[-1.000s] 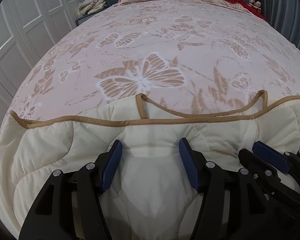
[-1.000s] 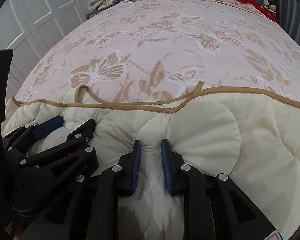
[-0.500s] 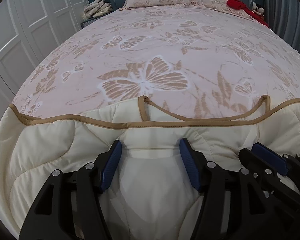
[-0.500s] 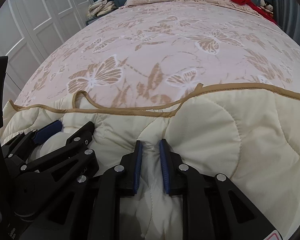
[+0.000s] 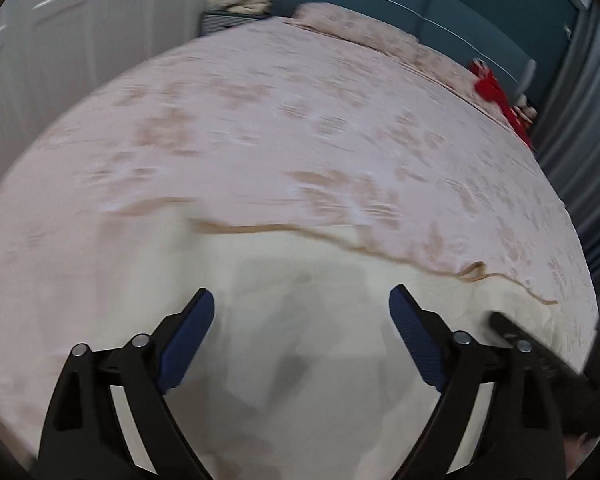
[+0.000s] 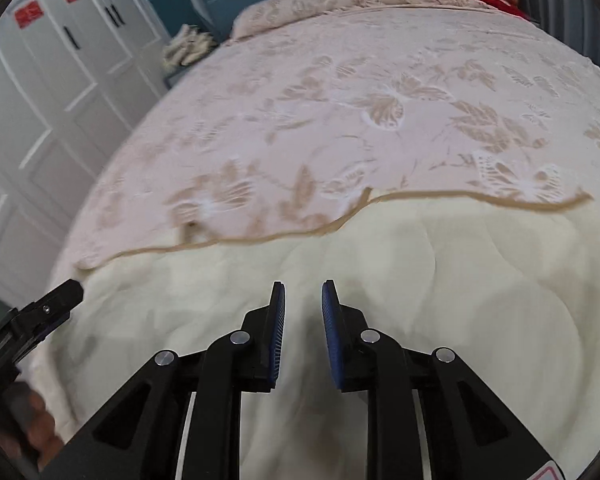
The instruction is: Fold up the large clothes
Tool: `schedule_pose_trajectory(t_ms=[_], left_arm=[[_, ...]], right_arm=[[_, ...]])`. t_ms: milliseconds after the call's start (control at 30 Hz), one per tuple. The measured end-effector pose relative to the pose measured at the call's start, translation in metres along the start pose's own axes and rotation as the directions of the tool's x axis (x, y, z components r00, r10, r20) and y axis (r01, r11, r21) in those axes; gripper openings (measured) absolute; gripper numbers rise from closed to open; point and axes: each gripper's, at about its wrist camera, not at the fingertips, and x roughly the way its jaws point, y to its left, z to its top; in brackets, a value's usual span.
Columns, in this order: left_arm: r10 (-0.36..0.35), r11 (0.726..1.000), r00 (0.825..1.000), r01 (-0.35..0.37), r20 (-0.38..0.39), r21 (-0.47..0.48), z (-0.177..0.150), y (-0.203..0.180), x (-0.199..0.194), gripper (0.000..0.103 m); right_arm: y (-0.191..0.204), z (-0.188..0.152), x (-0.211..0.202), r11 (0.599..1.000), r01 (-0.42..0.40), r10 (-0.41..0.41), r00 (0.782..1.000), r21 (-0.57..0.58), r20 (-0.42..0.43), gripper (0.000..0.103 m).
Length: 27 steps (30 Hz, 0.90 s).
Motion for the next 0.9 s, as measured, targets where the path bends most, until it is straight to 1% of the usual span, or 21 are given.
schedule_pose_trajectory(t_ms=[33,67,100,133,200,233,267,300,333,367,433,500,633,667,700,733,800,833,867,900], left_arm=[[0.021,1.000,1.000,-0.021,-0.013,-0.019,-0.004,0.028,-0.016,0.089],[0.032,0.999,0.999,-0.034,-0.030,-0.042,-0.009,0.047,-0.023,0.092],[0.031,0.996,0.998,-0.036,-0.062,-0.078,-0.016,0.069,-0.028,0.092],[0.023,0.992,0.995,-0.035,-0.100,-0.117,-0.025,0.088,-0.029,0.092],[-0.005,0.984,0.989,-0.022,-0.148,-0.175,-0.038,0.111,-0.027,0.092],[-0.015,0.978,0.985,-0.021,-0.174,-0.207,-0.048,0.122,-0.024,0.092],[-0.039,0.974,0.979,-0.007,-0.199,-0.226,-0.057,0.127,-0.020,0.092],[-0.088,0.968,0.973,0.034,-0.212,-0.247,-0.065,0.130,-0.016,0.092],[-0.118,0.962,0.969,0.057,-0.218,-0.268,-0.070,0.132,-0.015,0.092],[-0.164,0.949,0.961,0.093,-0.222,-0.300,-0.076,0.131,-0.011,0.092],[-0.217,0.934,0.950,0.136,-0.224,-0.329,-0.083,0.126,-0.005,0.093],[-0.204,0.941,0.955,0.131,-0.216,-0.312,-0.084,0.116,-0.005,0.095],[-0.196,0.951,0.956,0.131,-0.219,-0.280,-0.083,0.100,-0.007,0.095],[-0.190,0.954,0.958,0.128,-0.216,-0.271,-0.082,0.097,-0.009,0.091],[-0.184,0.957,0.961,0.128,-0.205,-0.259,-0.082,0.091,-0.014,0.084],[-0.180,0.961,0.963,0.129,-0.201,-0.243,-0.083,0.085,-0.018,0.080],[-0.177,0.968,0.966,0.136,-0.189,-0.212,-0.081,0.076,-0.029,0.057],[-0.166,0.974,0.971,0.134,-0.174,-0.180,-0.077,0.066,-0.038,0.053],[-0.159,0.978,0.974,0.133,-0.161,-0.162,-0.074,0.060,-0.046,0.045],[-0.159,0.979,0.976,0.136,-0.150,-0.149,-0.070,0.054,-0.052,0.041]], right_arm=[[0.006,-0.008,-0.013,1.000,-0.017,0.017,1.000,-0.010,-0.007,0.020],[0.013,-0.018,-0.023,0.999,-0.035,0.034,0.999,-0.023,-0.024,0.019],[0.019,-0.027,-0.029,0.998,-0.049,0.047,0.998,-0.036,-0.049,0.017],[0.026,-0.038,-0.032,0.997,-0.063,0.058,0.995,-0.050,-0.083,0.016],[0.037,-0.056,-0.030,0.995,-0.074,0.064,0.988,-0.068,-0.141,0.013],[0.041,-0.064,-0.025,0.995,-0.072,0.059,0.983,-0.071,-0.174,0.008],[0.043,-0.070,-0.020,0.995,-0.068,0.053,0.979,-0.067,-0.194,0.007],[0.044,-0.074,-0.014,0.996,-0.062,0.047,0.975,-0.061,-0.218,0.006],[0.044,-0.077,-0.008,0.997,-0.057,0.044,0.970,-0.051,-0.238,0.006],[0.044,-0.080,-0.004,0.998,-0.049,0.037,0.968,-0.039,-0.249,0.006],[0.042,-0.080,0.005,0.999,-0.039,0.030,0.962,-0.028,-0.270,0.004],[0.040,-0.080,0.010,0.999,-0.036,0.031,0.959,-0.016,-0.283,0.003],[0.034,-0.083,0.021,0.999,-0.042,0.045,0.955,0.018,-0.294,0.000],[0.034,-0.083,0.022,0.999,-0.042,0.046,0.955,0.019,-0.294,0.000],[0.034,-0.083,0.024,0.999,-0.040,0.043,0.955,0.016,-0.293,0.000],[0.034,-0.083,0.024,0.999,-0.038,0.040,0.956,0.014,-0.291,0.000],[0.036,-0.081,0.025,1.000,-0.031,0.029,0.956,-0.002,-0.292,0.000],[0.036,-0.080,0.025,0.999,-0.034,0.031,0.955,-0.006,-0.294,0.000],[0.034,-0.078,0.023,0.999,-0.041,0.041,0.954,0.005,-0.296,0.000],[0.030,-0.076,0.017,0.998,-0.050,0.060,0.953,0.041,-0.297,0.000]])
